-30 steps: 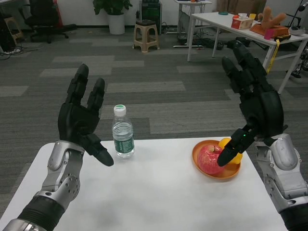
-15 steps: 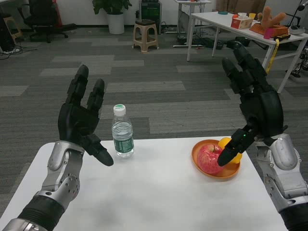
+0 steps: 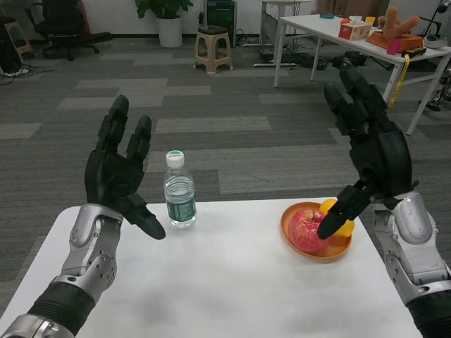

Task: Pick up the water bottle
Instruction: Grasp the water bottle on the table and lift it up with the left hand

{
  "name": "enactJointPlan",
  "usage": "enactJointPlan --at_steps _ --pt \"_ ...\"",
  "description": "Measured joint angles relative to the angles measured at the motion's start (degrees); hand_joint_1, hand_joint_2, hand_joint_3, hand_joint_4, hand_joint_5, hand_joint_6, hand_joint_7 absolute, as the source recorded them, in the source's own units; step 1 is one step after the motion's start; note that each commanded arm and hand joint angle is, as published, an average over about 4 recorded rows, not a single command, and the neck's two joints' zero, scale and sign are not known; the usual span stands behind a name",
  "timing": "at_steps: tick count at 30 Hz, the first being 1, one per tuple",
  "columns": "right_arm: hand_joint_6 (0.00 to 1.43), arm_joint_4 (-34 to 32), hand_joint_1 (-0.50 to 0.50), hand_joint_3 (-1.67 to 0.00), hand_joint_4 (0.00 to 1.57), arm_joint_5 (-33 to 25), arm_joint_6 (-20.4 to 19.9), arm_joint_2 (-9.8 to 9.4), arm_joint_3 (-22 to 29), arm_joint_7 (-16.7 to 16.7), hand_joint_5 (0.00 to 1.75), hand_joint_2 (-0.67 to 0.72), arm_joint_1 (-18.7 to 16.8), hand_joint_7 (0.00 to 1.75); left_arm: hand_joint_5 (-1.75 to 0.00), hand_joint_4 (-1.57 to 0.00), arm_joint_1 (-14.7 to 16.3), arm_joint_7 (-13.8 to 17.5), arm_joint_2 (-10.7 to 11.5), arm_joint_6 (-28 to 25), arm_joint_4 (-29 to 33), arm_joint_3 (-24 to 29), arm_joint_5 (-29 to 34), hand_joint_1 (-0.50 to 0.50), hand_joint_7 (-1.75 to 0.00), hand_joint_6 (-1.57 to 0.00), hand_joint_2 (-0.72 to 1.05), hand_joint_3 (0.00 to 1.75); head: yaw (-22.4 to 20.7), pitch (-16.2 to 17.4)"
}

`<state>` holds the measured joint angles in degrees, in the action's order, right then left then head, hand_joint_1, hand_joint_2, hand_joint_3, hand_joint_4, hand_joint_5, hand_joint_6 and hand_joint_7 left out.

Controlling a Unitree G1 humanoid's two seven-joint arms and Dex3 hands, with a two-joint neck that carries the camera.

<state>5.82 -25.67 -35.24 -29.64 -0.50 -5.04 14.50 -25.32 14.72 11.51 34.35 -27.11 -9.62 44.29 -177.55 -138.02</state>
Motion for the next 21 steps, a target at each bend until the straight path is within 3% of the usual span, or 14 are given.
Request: enactJointPlan --at_steps 16,21 --pt "0.0 0.6 -0.46 0.0 0.0 0.0 0.0 0.23 -0.3 0.0 0.0 0.47 0.6 0.0 0.0 0.0 -6.4 -2.3 3.0 -4.1 -11.1 3.0 -3.5 -0.5 0.0 0.0 -0.72 0.09 0.1 0.7" --pt "0.0 0.7 -0.46 0.0 0.0 0.0 -0.1 0.45 -0.4 0.0 0.0 0.47 0.7 0.0 0.0 0.0 -7.8 -2.3 3.6 -8.9 -13.1 3.0 -4.3 -0.48 0.0 0.0 -0.72 0.09 -0.4 0.9"
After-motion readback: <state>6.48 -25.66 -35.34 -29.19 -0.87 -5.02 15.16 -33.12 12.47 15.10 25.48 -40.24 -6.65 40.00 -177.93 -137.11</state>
